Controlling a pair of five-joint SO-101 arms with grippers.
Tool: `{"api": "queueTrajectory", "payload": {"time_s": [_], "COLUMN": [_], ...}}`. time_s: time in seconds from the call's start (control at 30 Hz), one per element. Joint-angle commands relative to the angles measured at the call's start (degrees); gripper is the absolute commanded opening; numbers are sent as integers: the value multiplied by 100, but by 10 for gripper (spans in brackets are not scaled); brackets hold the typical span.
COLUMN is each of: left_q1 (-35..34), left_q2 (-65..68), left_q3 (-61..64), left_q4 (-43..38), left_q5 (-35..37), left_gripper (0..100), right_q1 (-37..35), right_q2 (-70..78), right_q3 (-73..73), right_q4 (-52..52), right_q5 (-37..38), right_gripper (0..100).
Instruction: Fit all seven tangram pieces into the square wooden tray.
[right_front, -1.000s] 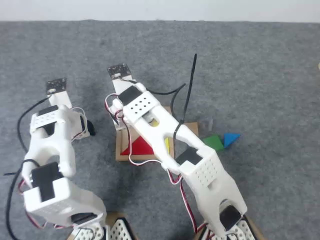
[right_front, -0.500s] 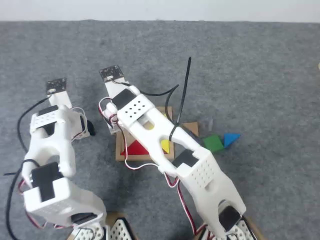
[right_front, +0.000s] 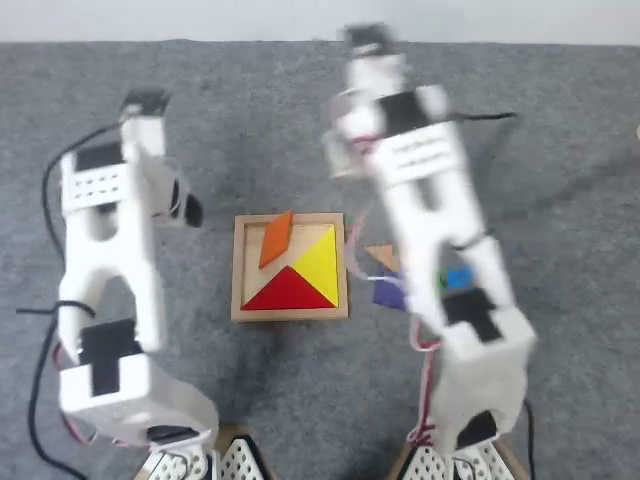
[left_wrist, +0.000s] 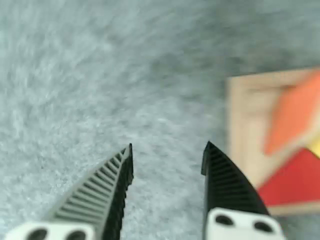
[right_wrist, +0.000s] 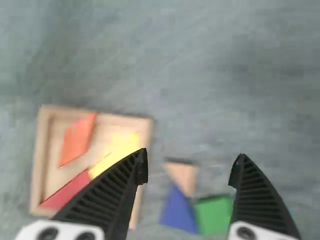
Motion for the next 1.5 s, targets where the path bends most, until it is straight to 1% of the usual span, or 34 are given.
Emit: {"api": "queueTrajectory", "payload": {"time_s": [0.0, 0.1, 0.17, 0.27, 0.37, 0.43, 0.47, 0.53, 0.6, 0.77, 0.9, 1.0, 1.1, 1.27, 1.47], "left_q1": [738, 1407, 1714, 1846, 1864, 1925, 1987, 2092, 2110, 2040, 2057, 2057, 2084, 2444, 2752], "left_q2": [-44, -35, -44, -44, -44, -44, -35, -35, -35, 62, 747, 1266, 1565, 1635, 1635], "left_q3": [-567, -505, -382, 119, 848, 1262, 1481, 1859, 2053, 2114, 1877, 1191, 778, 655, 479], "left_q4": [413, 360, 53, -519, -1327, -1732, -1925, -2251, -2391, -2435, -2620, -2163, -1978, -1749, -1670], "left_q5": [-62, 88, 343, 668, 1020, 1196, 1257, 1380, 1495, 1556, 1556, 1556, 1521, 1451, 1187], "left_gripper": [220, 220, 220, 220, 220, 219, 218, 218, 218, 218, 217, 209, 156, 92, 77], "right_q1": [673, 1015, 1182, 1349, 1516, 1569, 1596, 1604, 1578, 1560, 1560, 1569, 1578, 1596, 1587], "right_q2": [-1121, -1886, -2589, -3705, -4620, -5095, -5279, -5604, -5780, -5798, -5798, -5833, -5851, -5851, -5851], "right_q3": [782, 2497, 3974, 6435, 8651, 9600, 9873, 10163, 10409, 10523, 10532, 10532, 10532, 10523, 10514], "right_q4": [-110, -1086, -2053, -3618, -5253, -6149, -6396, -6431, -6457, -6492, -6492, -6501, -6492, -6501, -6501], "right_q5": [484, 633, 721, 800, 774, 826, 923, 1336, 1600, 1591, 1591, 1600, 1600, 1618, 1618], "right_gripper": [248, 247, 247, 246, 245, 245, 245, 245, 245, 245, 245, 245, 245, 245, 245]}}
